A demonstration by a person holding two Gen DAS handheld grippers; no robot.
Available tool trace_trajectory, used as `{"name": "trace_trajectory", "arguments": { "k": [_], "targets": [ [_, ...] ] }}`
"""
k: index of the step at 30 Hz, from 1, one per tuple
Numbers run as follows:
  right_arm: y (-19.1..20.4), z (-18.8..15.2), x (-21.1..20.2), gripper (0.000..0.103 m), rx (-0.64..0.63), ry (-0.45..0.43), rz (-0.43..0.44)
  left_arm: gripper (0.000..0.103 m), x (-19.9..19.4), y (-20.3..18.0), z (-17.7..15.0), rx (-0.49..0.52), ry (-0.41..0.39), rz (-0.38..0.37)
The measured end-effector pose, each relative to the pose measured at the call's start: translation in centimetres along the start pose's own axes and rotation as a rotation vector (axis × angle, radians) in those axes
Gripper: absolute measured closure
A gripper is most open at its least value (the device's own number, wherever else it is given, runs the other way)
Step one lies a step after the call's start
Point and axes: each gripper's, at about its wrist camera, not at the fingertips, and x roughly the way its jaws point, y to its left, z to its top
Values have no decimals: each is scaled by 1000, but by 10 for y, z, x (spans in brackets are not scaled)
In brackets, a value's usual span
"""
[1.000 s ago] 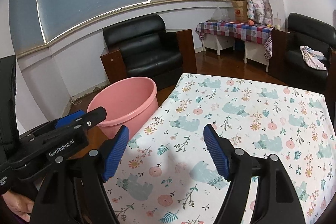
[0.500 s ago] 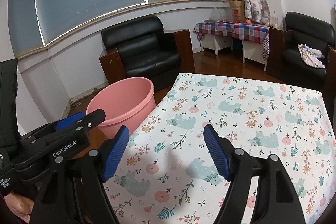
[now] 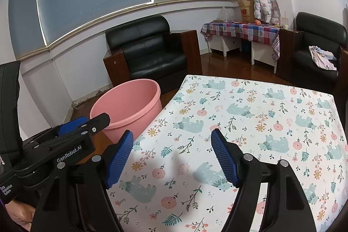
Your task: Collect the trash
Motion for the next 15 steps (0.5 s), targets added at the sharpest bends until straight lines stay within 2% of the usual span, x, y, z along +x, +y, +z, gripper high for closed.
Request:
{"name": "trace_trajectory", "arguments": {
  "k": [15],
  "targets": [
    [-2, -4, -2, 30, 16, -12, -5, 50, 3, 0, -1, 1, 5, 8]
  ]
}}
